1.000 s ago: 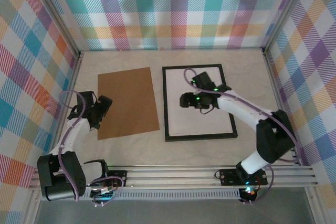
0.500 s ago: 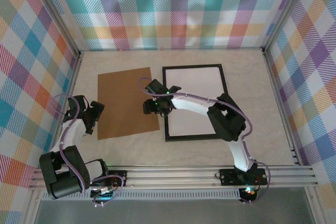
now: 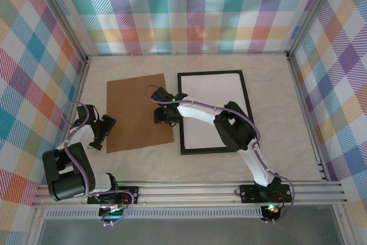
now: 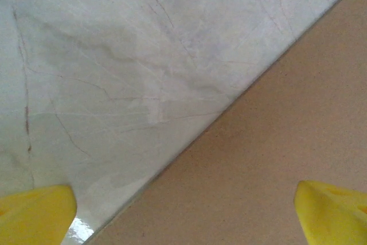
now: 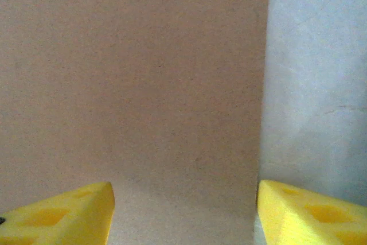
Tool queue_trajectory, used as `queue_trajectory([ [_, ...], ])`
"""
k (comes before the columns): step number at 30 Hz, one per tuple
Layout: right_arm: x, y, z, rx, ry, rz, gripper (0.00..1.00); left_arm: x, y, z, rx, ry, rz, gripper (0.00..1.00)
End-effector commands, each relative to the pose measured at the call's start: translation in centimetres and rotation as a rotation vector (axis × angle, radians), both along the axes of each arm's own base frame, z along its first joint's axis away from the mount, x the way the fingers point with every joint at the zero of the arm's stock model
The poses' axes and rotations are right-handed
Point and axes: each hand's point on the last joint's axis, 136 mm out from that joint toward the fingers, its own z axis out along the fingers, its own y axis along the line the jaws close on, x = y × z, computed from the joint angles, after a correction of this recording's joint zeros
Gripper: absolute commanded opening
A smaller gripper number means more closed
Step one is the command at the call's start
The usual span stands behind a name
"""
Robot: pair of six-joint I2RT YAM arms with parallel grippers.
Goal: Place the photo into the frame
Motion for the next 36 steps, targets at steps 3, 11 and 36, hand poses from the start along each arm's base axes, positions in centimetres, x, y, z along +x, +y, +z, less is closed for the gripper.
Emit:
queue_trajectory([
  [3,-1.0,0.2,-2.0,-0.055,0.048,0.012,0.68,0.6,-1.9,-1.7,-0.076,-0.014,-0.076,1.00],
  [11,-1.9,3.6,-0.3,0.128,0.082,0.088,0.68,2.3,-5.6,-1.0,-0.207,-0.096,-0.189,1.00],
  [36,-2.4,6.7,12.2,0.452,-0.051,0.213,0.69,2.4,-10.1,0.1,-0.307,-0.125,-0.325,0.99],
])
